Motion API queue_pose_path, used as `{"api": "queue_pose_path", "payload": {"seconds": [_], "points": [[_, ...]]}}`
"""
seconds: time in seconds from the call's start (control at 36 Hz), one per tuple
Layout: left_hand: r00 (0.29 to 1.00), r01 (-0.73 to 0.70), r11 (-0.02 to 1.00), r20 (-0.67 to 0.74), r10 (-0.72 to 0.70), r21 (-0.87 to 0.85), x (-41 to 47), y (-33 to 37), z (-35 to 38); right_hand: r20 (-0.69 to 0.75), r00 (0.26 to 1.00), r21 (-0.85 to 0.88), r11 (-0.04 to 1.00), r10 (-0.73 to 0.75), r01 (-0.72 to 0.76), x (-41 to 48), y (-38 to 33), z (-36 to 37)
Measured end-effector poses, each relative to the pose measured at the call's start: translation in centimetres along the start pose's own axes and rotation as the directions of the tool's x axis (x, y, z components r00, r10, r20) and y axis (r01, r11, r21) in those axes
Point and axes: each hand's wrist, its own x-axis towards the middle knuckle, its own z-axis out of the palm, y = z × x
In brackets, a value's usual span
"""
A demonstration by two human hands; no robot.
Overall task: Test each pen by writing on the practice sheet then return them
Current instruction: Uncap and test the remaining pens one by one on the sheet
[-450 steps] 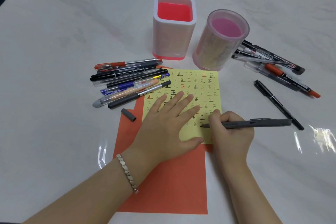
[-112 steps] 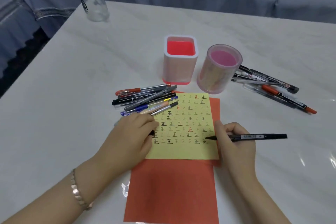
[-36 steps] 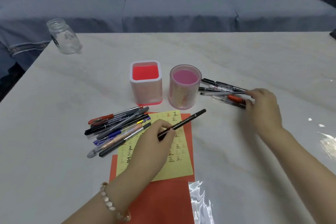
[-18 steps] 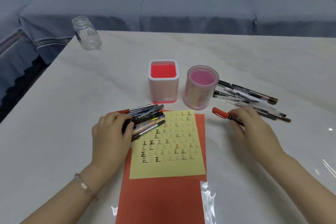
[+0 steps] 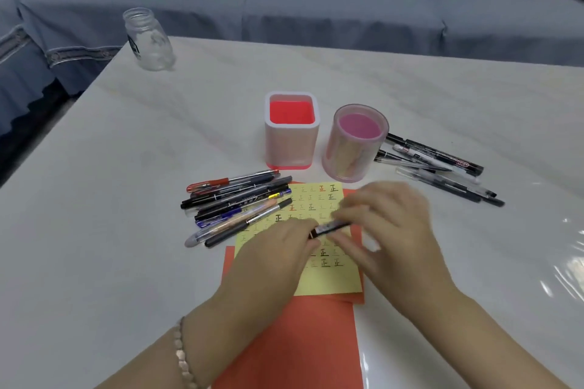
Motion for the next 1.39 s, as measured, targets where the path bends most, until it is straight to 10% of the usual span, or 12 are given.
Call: {"api": "queue_pose_path", "payload": {"seconds": [0.08,0.14,0.22,0.47,0.78,0.94,1.19,1.39], "points": [[0.985,0.097,0.972,-0.12,-0.125,-0.213,-0.7,-0.1,0.1,-0.144,0.879,0.198,0.884,0.454,-0.424,-0.3,-1.0,-0.8],[0.982,0.137,0.936,-0.078,-0.171,-0.325,-0.7,0.2,-0.1,0.094,0.666,0.519,0.534,0.74,-0.667,-0.2,-1.7,-0.7],[0.998,0.069,0.942,0.036,-0.06,-0.329,-0.9,0.5,0.1,0.467,0.533,0.598,0.193,0.705,-0.778,-0.6,-1.9,0.1],[0.991,-0.125,0.945,-0.004,0.13,-0.304,-1.4,0.6,1.0,0.473,0.557,0.666,0.136,0.683,-0.733,-0.4,-3.7,2.0],[0.982,0.012,0.946,0.184,0.05,-0.323,-1.6,0.4,-0.3,0.469,0.651,0.681,0.225,0.597,-0.697,-1.0,-3.2,0.1],[0.945,0.327,0.944,0.005,-0.328,0.05,-2.2,-3.7,0.9,0.3,0.516,0.679,0.2,0.803,-0.706,-2.4,-1.4,-0.3],[0.975,-0.022,0.97,-0.21,0.075,0.243,-3.1,-5.4,3.1,0.306,0.384,0.649,0.105,0.871,-0.754,-4.3,-0.2,0.0],[0.994,-0.09,0.99,0.079,0.082,0.107,-1.9,-1.8,5.4,0.316,0.363,0.759,-0.004,0.876,-0.651,-4.1,0.0,0.0]]}}
